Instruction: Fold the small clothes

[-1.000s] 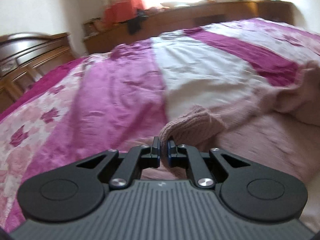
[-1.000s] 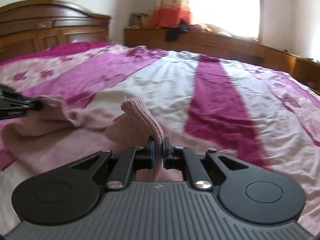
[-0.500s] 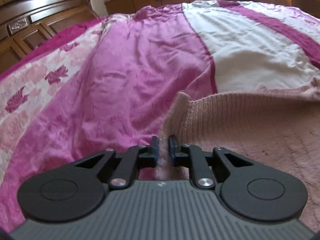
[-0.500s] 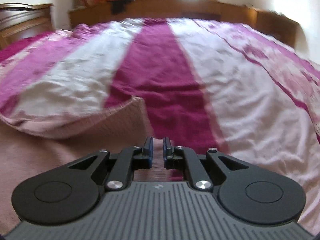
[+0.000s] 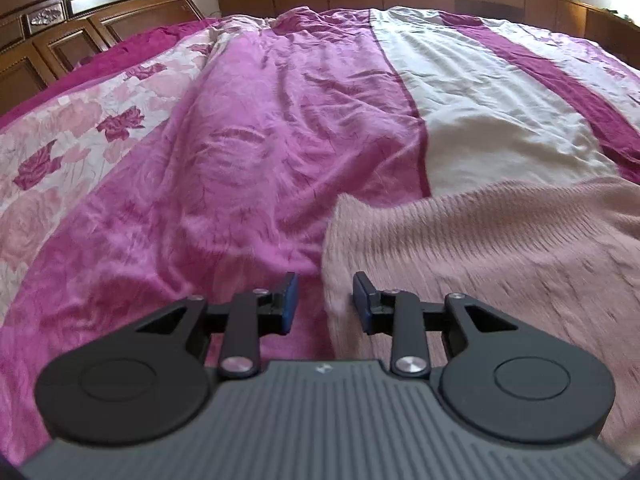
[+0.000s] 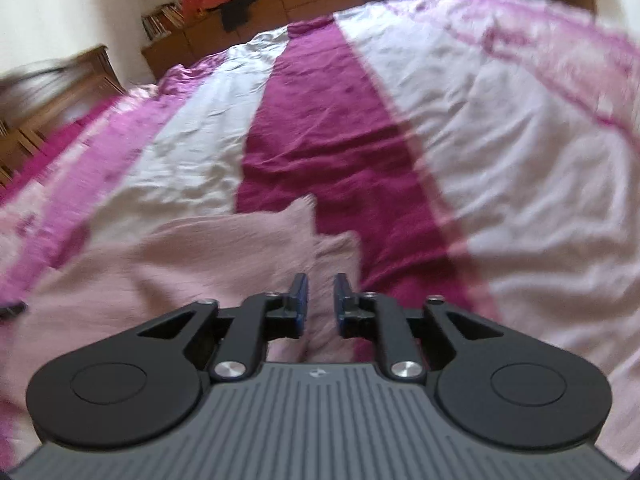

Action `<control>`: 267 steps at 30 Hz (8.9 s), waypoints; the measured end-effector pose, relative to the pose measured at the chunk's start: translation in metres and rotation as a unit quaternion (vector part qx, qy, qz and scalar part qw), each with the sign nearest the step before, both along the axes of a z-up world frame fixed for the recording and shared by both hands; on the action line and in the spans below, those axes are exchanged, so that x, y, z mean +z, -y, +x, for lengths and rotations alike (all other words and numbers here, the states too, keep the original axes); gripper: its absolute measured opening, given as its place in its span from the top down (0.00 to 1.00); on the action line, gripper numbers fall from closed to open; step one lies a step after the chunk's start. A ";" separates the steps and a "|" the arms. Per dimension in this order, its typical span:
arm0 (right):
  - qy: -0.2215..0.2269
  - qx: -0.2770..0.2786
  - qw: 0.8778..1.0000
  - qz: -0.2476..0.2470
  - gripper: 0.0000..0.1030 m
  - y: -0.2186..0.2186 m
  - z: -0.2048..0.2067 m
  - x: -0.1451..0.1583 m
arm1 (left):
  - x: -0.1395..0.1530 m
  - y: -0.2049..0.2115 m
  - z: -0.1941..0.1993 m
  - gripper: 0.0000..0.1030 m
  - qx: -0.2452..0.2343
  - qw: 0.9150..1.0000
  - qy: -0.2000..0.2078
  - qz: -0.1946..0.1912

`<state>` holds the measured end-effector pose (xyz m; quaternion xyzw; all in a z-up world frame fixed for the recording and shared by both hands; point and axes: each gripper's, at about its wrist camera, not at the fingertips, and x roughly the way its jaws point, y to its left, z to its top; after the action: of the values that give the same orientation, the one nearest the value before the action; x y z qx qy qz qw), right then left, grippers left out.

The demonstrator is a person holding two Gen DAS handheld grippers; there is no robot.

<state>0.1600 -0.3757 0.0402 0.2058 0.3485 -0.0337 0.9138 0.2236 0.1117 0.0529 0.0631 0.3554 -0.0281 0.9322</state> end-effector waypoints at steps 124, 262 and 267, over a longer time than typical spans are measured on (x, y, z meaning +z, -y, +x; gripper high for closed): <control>0.003 -0.011 0.990 0.141 0.27 -0.022 -0.104 -0.029 | 0.010 -0.005 -0.129 0.63 0.051 0.994 -0.073 -0.068; 0.054 0.345 0.931 -0.104 0.67 -0.412 -0.016 0.017 | 0.051 -0.107 -0.124 0.63 0.082 0.994 -0.017 -0.066; 0.067 0.346 0.931 -0.089 0.54 -0.402 -0.038 0.025 | 0.057 -0.094 -0.119 0.63 0.055 0.996 -0.007 -0.067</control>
<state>0.1223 0.0268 0.0648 -0.0080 0.3319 0.2680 0.9044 0.1044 0.2056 0.1101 -0.0195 0.3625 -0.0010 0.9318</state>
